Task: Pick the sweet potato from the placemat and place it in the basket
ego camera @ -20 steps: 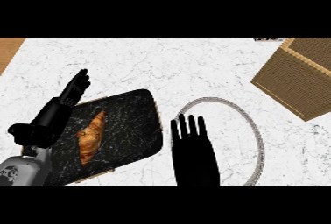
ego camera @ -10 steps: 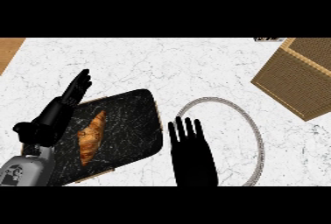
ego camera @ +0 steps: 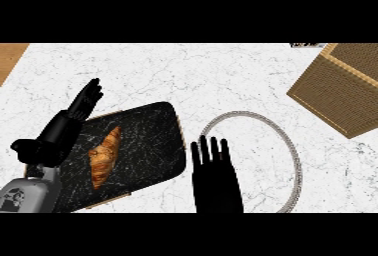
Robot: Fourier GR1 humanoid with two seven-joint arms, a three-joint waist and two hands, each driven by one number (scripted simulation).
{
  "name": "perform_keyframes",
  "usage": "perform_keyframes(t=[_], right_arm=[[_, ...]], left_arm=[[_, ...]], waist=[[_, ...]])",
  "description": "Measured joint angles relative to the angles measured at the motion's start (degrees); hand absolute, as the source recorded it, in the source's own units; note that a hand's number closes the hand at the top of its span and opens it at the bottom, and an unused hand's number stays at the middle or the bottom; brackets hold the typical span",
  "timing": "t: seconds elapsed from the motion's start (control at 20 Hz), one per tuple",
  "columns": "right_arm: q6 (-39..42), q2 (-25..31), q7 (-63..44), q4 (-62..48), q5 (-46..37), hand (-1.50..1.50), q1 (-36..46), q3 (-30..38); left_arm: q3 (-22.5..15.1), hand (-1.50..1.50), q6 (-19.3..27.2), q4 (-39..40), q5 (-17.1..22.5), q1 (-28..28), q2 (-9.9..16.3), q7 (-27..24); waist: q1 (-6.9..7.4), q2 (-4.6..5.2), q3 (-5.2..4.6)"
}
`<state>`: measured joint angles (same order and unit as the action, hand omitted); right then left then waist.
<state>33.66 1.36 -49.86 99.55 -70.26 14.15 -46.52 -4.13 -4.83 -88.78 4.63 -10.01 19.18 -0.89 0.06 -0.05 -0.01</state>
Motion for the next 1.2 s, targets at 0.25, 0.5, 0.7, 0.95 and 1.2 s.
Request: perform_keyframes(t=[0.25,0.5,0.7,0.95,1.2], right_arm=[[-1.12,-0.2,1.71,-3.73,-1.79,-1.5,0.03,1.42],[-2.53,-0.66,2.22,-6.64,-3.26,-1.5,-0.21,2.18],[-3.08,-0.37,2.49,-8.69,-3.79,-1.5,-0.04,3.76],[-4.25,-0.28,2.68,-11.37,-4.74,-1.5,-0.23,4.63],[-4.28,-0.25,4.79,-12.51,-4.84,-1.5,-1.37,6.67]], left_arm=[[0.41,0.0,-0.6,0.12,-1.5,-0.25,-1.7,0.37],[1.15,0.0,-1.71,-1.29,-2.43,0.94,-2.67,0.54],[1.95,0.0,-2.45,-1.37,-3.26,0.24,-3.19,1.5],[2.8,0.0,-3.23,-2.35,-3.99,0.52,-4.07,1.95],[3.66,0.0,-3.64,-1.12,-4.99,-0.41,-5.28,1.75]], waist=[[0.03,0.02,0.01],[0.05,0.02,0.01],[0.02,0.03,0.01],[0.03,0.02,0.0],[-0.05,-0.02,-0.01]])
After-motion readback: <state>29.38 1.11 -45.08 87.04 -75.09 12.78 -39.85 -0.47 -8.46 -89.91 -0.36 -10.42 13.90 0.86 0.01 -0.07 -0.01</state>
